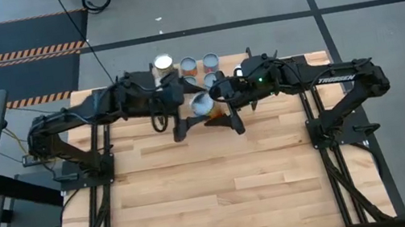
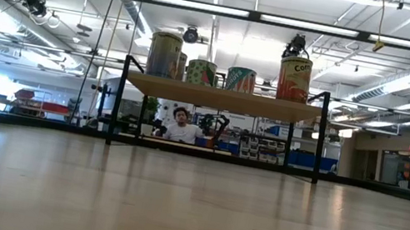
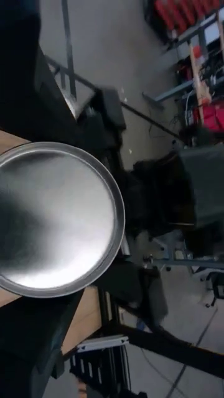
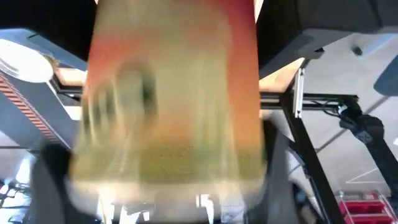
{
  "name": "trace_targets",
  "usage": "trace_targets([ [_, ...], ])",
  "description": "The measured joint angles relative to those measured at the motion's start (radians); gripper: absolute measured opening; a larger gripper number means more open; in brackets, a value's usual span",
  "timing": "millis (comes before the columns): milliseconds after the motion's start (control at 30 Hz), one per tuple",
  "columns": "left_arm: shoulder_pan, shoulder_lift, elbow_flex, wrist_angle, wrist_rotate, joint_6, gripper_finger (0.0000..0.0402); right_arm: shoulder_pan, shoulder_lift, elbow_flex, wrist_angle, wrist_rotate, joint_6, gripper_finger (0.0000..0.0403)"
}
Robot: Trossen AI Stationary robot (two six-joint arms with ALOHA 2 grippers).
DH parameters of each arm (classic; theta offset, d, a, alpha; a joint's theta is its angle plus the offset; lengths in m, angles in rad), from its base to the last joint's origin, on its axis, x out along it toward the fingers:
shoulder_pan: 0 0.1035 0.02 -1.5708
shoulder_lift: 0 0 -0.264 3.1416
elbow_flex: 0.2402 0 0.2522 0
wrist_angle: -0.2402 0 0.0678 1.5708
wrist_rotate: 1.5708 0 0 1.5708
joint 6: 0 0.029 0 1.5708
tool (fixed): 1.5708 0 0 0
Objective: Pick and place cans onto a shelf
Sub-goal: Put the corn can on top of the shelf
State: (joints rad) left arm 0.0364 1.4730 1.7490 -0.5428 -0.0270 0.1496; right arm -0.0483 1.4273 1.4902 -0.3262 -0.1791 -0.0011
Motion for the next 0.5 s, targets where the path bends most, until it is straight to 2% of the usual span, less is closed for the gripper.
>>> trace_targets([
  [133, 0.003, -0.044, 0.033, -0.034, -0.038, 0.009, 0.0354, -0.019, -0.032, 0.000, -0.007, 0.015, -0.025, 0.0331],
  [267, 0.018, -0.055, 0.042, 0.021, -0.036, -0.008, 0.0354, -0.057, -0.055, 0.000, 0.023, -0.031, -0.051, 0.0307],
  [500, 0.024, -0.003, 0.041, 0.020, -0.013, -0.033, 0.0338, -0.073, -0.058, -0.002, -0.022, -0.052, -0.059, 0.0325],
])
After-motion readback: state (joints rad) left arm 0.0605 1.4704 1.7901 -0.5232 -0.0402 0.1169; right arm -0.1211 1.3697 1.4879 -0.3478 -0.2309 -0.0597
